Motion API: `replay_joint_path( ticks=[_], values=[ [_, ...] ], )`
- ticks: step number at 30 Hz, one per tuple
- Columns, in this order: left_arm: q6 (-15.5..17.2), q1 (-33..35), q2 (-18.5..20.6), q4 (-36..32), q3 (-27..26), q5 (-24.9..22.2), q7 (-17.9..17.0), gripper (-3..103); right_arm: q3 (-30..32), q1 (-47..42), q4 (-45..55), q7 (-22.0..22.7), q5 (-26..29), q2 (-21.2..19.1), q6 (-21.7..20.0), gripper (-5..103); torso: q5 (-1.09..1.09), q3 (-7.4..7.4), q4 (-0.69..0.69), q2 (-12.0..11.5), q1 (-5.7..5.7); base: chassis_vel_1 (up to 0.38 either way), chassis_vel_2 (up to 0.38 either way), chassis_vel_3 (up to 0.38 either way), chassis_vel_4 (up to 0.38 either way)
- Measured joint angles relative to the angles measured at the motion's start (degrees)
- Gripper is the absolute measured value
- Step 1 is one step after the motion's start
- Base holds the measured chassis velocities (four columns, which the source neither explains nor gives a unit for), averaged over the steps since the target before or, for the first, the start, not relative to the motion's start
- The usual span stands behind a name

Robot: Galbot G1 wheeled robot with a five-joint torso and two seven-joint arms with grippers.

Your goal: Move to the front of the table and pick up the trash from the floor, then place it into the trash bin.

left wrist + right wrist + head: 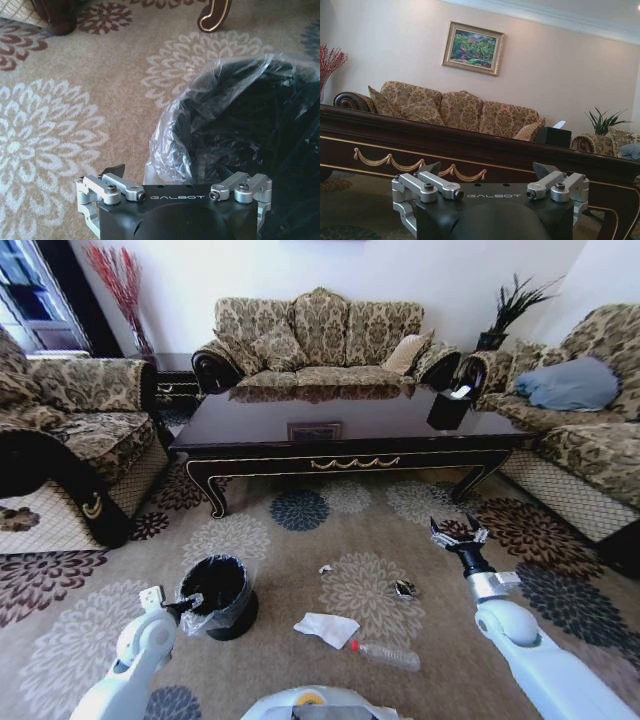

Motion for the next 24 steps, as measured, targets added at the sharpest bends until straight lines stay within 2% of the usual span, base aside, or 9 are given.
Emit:
replay_joint_path(
  ticks=[5,8,10,11,13,14,17,22,24],
  values=[
    [-0.08,0.07,-0.25,0.29,0.22,1.99,0.91,91,-0.58,0.55,-0.48,-0.04,-0.07,0.07,0.02,100,0.0,0.0,0.0,0.0,0.0,0.0,0.0,0.0,0.0],
    [-0.14,0.3,-0.21,-0.02,0.15,2.39,1.01,81,-0.88,0.84,-0.76,-0.06,-0.2,0.19,0.03,100,0.0,0.0,0.01,0.0,0.0,0.0,0.0,0.0,0.0],
    [-0.19,0.49,-0.13,-0.26,0.01,2.46,1.01,70,-1.19,1.12,-0.87,-0.07,-0.28,0.36,0.05,100,0.01,0.0,0.01,0.0,0.0,0.0,0.0,0.0,0.0],
    [-0.19,0.54,-0.12,-0.31,-0.03,2.46,1.01,70,-1.23,1.15,-0.87,-0.07,-0.29,0.38,0.05,100,0.0,0.0,0.01,0.0,0.0,0.0,0.0,0.0,0.0],
    [-0.2,0.67,-0.11,-0.47,-0.08,2.46,1.01,58,-1.36,1.21,-0.88,-0.08,-0.38,0.43,0.06,100,0.0,0.0,0.01,0.0,0.0,0.0,0.0,0.0,0.0],
    [-0.2,0.67,-0.11,-0.47,-0.08,2.46,1.01,58,-1.36,1.21,-0.88,-0.08,-0.38,0.43,0.06,100,0.0,0.0,0.01,0.0,0.0,0.0,0.0,0.0,0.0],
    [-0.24,0.85,-0.12,-0.77,-0.14,2.46,1.06,43,-1.39,1.02,-0.75,-0.08,-0.6,0.45,0.17,100,0.0,0.0,0.0,0.0,0.0,0.0,0.0,0.0,0.0],
    [-0.35,1.01,-0.15,-1.16,-0.33,2.44,1.01,32,-1.39,0.51,-0.45,-0.08,-0.96,0.41,0.35,100,0.0,0.0,0.0,0.0,0.0,0.0,0.0,0.0,0.0],
    [-0.41,1.23,-0.16,-1.66,-0.63,2.3,0.93,21,-1.39,0.15,-0.14,-0.06,-1.44,0.31,0.51,100,0.0,0.0,0.0,0.0,0.0,0.0,0.0,0.0,0.0]
  ],
)
